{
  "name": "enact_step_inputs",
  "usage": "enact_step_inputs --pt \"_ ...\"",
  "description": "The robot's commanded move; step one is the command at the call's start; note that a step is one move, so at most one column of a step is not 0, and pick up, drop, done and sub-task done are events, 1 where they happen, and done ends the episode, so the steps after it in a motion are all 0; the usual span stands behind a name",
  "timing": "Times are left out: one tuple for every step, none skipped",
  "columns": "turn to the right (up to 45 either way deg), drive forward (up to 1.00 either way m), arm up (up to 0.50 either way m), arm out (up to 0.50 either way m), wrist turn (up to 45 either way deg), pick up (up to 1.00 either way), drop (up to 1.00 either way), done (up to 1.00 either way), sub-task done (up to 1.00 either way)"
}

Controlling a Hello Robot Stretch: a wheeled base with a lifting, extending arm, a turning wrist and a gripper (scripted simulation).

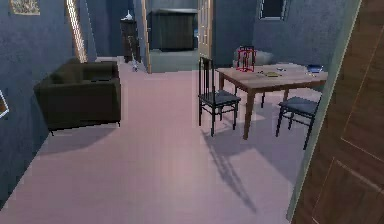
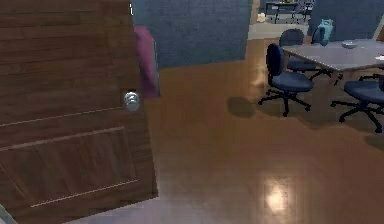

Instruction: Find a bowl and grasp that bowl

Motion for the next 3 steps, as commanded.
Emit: enact_step_inputs --pt "18.0 0.0 0.0 0.0 0.0 0.0 0.0 0.0 0.0" --pt "0.0 1.0 0.0 0.0 0.0 0.0 0.0 0.0 0.0" --pt "3.0 0.0 0.0 0.0 0.0 0.0 0.0 0.0 0.0"
